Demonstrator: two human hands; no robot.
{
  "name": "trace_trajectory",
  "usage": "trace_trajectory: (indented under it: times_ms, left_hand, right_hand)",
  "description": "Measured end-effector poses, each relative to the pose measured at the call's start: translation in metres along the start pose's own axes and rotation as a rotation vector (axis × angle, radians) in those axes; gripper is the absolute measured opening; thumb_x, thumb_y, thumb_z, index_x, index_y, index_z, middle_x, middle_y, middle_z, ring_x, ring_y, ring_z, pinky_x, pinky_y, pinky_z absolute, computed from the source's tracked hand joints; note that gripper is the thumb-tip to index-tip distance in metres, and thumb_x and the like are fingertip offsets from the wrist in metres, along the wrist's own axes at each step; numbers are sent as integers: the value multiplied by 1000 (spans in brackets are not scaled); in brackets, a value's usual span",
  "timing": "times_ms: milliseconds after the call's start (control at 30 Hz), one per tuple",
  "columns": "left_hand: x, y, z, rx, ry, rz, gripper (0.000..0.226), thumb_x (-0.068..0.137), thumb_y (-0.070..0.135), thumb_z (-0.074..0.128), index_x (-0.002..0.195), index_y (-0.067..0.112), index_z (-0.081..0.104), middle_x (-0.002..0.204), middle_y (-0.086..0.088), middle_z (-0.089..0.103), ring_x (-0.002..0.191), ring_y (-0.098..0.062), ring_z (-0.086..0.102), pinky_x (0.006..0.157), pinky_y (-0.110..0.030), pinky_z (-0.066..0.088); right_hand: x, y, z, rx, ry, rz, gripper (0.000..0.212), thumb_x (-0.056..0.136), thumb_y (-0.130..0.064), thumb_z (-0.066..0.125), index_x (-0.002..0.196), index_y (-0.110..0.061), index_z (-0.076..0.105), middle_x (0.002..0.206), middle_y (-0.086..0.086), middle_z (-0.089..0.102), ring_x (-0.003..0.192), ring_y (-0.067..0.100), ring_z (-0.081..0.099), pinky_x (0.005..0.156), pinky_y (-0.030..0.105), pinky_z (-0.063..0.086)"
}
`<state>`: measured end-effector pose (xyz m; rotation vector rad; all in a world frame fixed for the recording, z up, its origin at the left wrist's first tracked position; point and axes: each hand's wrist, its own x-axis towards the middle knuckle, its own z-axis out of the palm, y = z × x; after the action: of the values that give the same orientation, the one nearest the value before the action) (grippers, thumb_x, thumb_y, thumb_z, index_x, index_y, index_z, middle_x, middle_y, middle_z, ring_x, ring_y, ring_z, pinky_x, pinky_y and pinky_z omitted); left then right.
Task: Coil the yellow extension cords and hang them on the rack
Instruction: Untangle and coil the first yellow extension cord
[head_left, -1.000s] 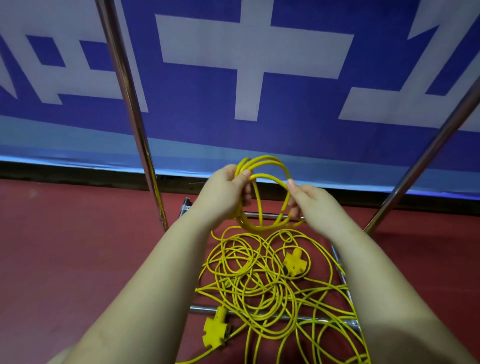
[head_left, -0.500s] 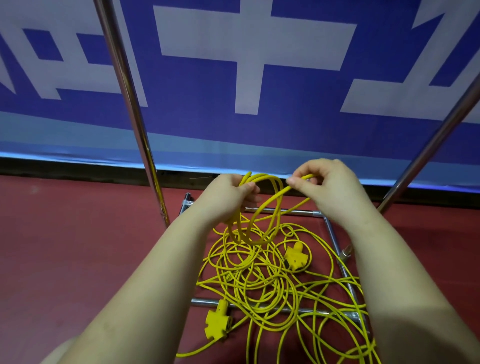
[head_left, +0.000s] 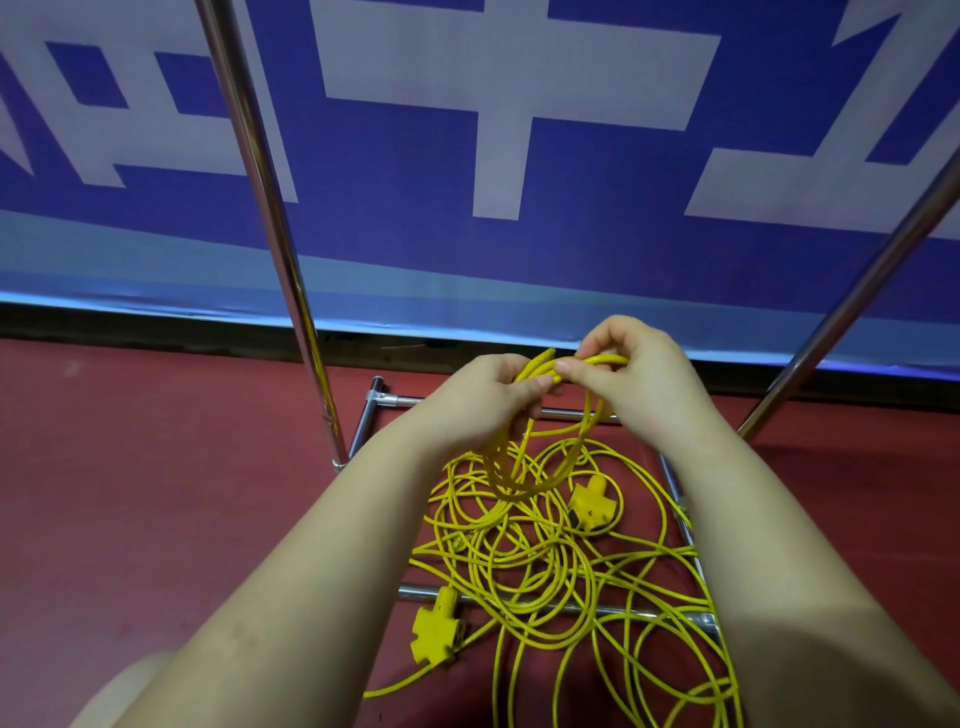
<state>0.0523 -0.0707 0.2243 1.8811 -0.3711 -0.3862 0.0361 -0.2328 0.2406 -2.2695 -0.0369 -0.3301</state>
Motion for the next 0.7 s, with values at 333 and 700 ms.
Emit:
trace_trajectory:
  times_ms: [333,700]
  left_hand:
    - [4,-10,-25,9,372,-98,28,100,23,41,75,19,54,59,-4,48,49,-20,49,46,-24,38]
    - [3,-12,-32,18,513,-42,24,98,28,47,82,11,46,63,-7,51,52,-20,49,58,-32,44]
  right_hand:
    - [-8,31,6,-418,-582,261,19,95,-32,50,82,-22,59,94,7,68,89,26,62,76,33,47]
    - [-3,5,3,509,-399,463,13,96,-15,49,87,-9,56,69,4,69,51,9,66,43,14,47]
